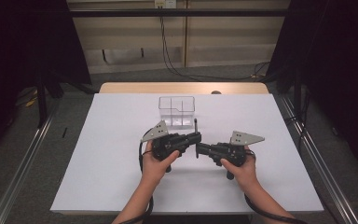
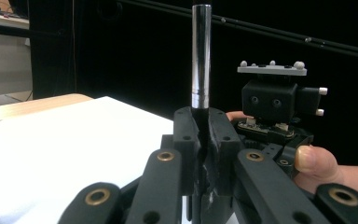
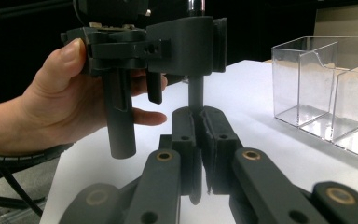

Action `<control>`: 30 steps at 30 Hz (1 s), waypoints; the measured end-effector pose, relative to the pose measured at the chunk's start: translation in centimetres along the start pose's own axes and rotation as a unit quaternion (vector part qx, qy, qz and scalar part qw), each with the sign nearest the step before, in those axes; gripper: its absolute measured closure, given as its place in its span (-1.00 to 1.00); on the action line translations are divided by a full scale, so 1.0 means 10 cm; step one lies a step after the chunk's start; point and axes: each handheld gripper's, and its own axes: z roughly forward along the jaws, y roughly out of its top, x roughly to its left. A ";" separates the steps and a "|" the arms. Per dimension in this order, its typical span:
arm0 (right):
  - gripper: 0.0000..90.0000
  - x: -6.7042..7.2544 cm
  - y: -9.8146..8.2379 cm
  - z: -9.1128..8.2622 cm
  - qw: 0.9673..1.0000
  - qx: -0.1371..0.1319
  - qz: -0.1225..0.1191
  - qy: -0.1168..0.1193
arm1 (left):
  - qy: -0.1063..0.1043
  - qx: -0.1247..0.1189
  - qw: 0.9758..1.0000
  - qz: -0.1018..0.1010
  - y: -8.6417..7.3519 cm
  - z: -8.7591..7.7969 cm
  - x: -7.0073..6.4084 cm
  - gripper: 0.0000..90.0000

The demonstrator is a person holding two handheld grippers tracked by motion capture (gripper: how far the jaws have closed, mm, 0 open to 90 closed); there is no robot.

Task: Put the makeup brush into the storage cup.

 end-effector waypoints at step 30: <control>-0.04 0.01 0.04 -0.14 0.998 0.025 -0.048 -0.039 | 0.012 0.004 1.000 0.011 0.09 -0.08 0.05 0.86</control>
